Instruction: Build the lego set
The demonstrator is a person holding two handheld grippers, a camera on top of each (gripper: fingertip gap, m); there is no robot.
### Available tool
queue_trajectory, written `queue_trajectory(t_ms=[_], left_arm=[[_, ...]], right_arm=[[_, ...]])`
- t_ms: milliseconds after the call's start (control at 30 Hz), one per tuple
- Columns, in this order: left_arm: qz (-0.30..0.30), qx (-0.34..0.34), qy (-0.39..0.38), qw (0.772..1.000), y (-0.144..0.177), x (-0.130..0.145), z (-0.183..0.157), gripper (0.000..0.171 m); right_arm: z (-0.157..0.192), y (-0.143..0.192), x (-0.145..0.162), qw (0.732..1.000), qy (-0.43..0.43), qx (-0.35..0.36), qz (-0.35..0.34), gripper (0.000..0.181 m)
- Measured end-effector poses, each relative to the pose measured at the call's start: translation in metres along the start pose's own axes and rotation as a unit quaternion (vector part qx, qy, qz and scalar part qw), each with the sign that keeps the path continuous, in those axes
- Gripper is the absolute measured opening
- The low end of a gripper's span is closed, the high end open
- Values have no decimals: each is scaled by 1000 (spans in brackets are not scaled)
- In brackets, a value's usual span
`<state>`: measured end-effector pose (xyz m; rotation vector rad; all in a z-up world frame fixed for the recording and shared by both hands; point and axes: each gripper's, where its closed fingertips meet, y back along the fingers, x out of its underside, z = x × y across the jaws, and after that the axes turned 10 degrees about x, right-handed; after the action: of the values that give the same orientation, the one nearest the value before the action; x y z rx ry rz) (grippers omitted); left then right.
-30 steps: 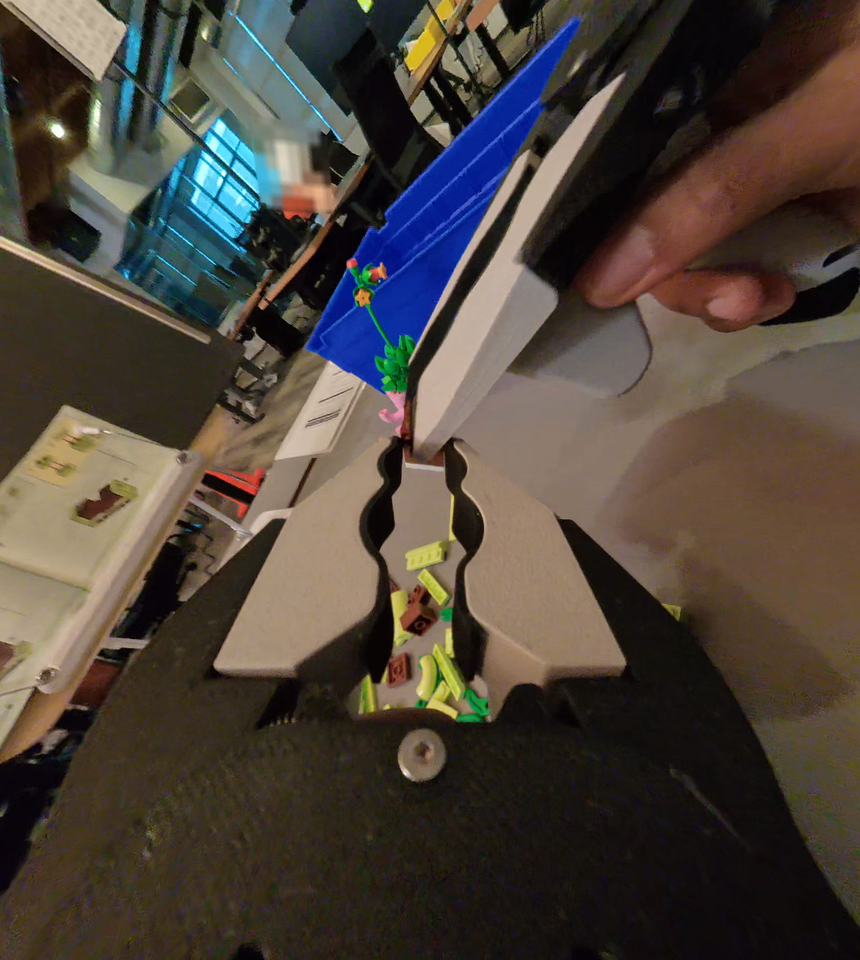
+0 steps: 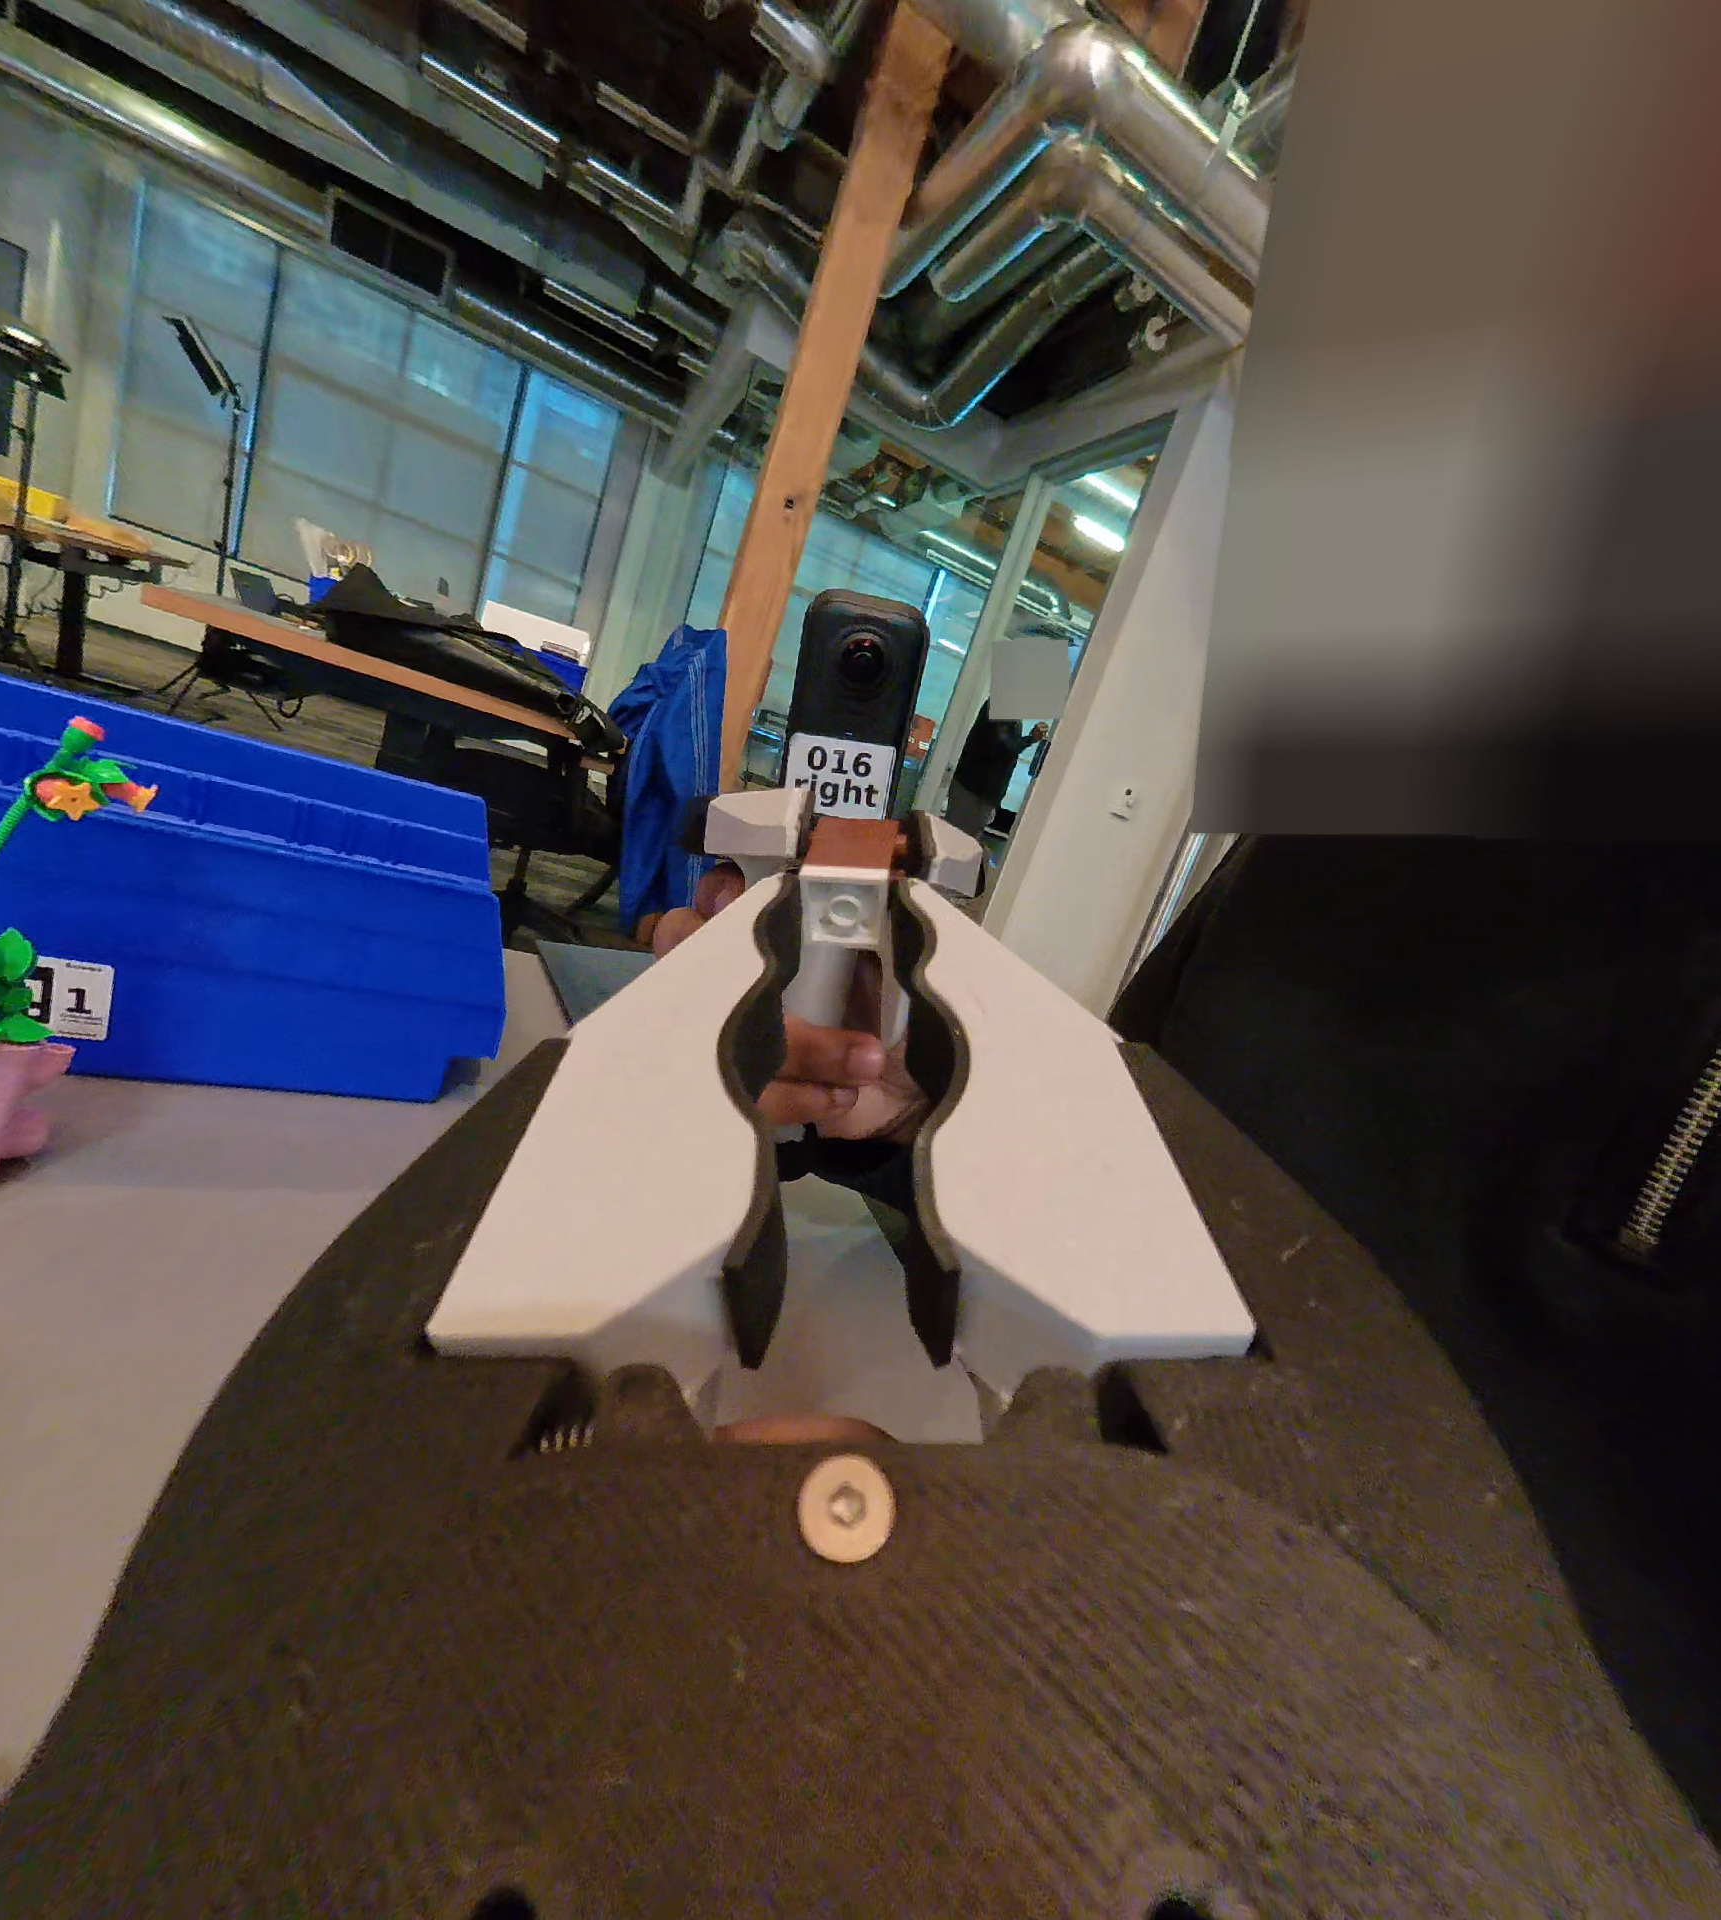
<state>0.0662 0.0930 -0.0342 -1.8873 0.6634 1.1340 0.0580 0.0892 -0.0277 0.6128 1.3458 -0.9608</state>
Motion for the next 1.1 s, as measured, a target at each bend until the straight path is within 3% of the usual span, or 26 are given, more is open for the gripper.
queue_trajectory(t_ms=[100, 200, 433, 1100], left_arm=[[0, -6, -8, 1000, 1, -2, 0, 13], [-10, -27, -30, 999, 6, -8, 3, 12], [39, -94, -107, 989, 10, -4, 10, 12], [81, -86, -116, 986, 5, 8, 7, 13]], right_arm=[[-1, -1, -1, 1000, 1, 4, -1, 20], [-9, 0, -3, 1000, 2, 28, -5, 35], [-16, 6, -2, 999, 12, 41, 13, 32], [-11, 7, 9, 996, 59, 10, 61, 17]])
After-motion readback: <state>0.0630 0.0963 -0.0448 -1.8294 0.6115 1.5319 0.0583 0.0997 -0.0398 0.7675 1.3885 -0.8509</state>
